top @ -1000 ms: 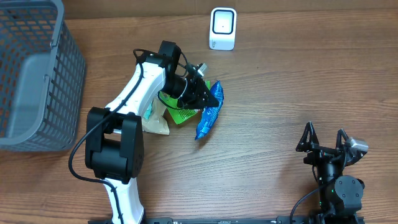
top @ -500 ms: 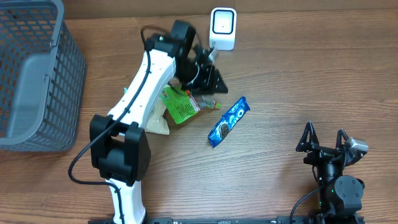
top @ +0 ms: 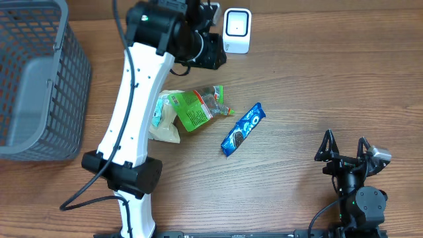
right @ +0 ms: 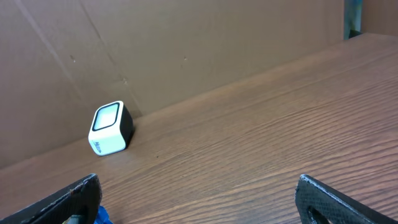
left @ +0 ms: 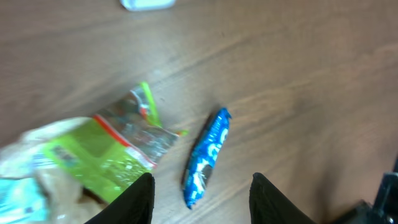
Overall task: Scan the item barcode
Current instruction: 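Carry the Oreo pack out and drop it on the table, then reach the right gripper to the Oreo pack and grasp it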
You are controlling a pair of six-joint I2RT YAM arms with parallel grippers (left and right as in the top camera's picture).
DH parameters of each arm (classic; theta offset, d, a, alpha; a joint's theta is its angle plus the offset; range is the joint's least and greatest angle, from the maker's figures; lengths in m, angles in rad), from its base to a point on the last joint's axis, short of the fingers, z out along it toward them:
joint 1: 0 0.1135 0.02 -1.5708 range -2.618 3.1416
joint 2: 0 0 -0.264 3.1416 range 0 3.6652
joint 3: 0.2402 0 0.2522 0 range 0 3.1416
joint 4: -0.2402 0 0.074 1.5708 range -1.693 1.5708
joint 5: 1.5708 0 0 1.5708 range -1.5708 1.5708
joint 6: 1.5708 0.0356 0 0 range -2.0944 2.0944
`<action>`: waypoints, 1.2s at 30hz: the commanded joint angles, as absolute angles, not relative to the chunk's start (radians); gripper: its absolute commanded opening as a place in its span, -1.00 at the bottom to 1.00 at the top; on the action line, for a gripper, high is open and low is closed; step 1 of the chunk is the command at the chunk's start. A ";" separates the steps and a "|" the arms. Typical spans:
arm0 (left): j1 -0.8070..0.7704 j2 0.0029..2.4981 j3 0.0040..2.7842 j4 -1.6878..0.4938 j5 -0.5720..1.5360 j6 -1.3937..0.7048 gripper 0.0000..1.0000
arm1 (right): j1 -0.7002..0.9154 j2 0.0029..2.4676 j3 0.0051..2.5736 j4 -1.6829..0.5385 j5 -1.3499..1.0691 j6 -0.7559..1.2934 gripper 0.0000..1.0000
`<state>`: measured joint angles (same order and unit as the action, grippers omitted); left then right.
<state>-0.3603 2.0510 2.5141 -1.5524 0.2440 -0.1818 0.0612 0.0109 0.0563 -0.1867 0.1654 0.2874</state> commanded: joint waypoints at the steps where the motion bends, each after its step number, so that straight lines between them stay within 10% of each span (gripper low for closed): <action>1: -0.360 2.045 2.608 -1.579 0.151 -0.199 -0.17 | 0.068 0.003 0.057 -0.180 0.179 0.284 1.00; 12: -0.352 2.045 2.669 -1.600 0.027 -0.210 -0.12 | 0.068 0.022 0.116 -0.179 0.001 0.283 1.00; 17: -0.309 2.034 2.739 -1.605 -0.047 -0.245 0.22 | 0.068 0.164 0.298 -0.286 -0.049 0.280 1.00; 36: -0.011 2.024 2.783 -1.658 -0.052 -0.263 0.45 | 0.068 1.359 1.280 -0.855 -0.815 0.292 1.00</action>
<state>-0.0238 2.0422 2.7880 -1.6543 -0.0460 -0.2455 0.0616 1.2552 1.2343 -0.8616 -0.5304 0.2878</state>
